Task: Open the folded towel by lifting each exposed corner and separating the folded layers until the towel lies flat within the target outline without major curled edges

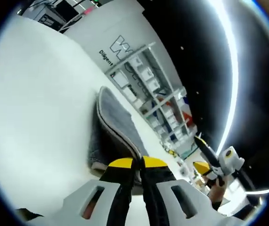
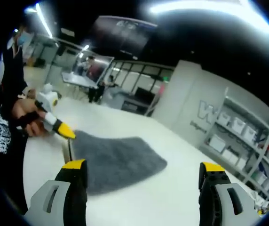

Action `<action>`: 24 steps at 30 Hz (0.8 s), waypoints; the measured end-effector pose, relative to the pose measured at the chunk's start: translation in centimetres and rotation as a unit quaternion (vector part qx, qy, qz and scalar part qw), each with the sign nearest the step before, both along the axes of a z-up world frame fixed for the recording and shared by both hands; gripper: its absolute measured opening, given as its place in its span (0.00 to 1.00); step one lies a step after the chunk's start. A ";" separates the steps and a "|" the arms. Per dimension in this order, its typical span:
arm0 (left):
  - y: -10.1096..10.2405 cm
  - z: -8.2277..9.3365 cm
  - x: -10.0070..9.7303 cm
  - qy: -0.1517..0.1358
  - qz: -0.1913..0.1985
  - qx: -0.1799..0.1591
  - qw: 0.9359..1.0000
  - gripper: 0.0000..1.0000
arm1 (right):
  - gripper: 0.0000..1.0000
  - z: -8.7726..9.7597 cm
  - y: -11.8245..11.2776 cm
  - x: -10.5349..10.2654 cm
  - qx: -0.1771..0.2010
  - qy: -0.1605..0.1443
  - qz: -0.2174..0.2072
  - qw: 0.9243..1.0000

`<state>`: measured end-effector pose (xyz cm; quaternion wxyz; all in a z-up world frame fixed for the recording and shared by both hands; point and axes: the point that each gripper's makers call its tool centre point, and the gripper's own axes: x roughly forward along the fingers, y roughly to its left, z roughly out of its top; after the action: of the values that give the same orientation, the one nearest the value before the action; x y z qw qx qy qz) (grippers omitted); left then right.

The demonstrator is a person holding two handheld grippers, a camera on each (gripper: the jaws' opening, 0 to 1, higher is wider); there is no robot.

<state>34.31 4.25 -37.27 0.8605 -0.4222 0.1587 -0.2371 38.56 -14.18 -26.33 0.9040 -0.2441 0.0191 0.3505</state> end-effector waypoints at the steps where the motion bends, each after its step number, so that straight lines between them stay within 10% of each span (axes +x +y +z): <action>1: 0.0 0.0 0.0 0.000 -0.001 0.000 1.000 0.04 | 0.99 0.4 0.0 0.0 -0.003 -0.004 0.003 1.000; 6: 0.0 0.0 -0.1 -0.005 0.001 0.001 1.000 0.04 | 0.99 1.9 0.6 0.4 -0.037 -0.006 0.035 0.999; 8: 0.2 1.2 0.1 -0.018 0.018 -0.053 0.998 0.04 | 0.99 2.2 0.7 0.9 -0.054 -0.005 0.040 0.998; 24: 0.4 1.0 0.1 -0.037 0.023 -0.041 0.998 0.04 | 0.99 6.3 3.5 4.6 -0.127 0.007 0.089 0.988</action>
<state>34.41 4.66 -36.24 0.8531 -0.4512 0.1075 -0.2389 43.18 -10.68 -20.05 0.8308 -0.3554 0.0480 0.4256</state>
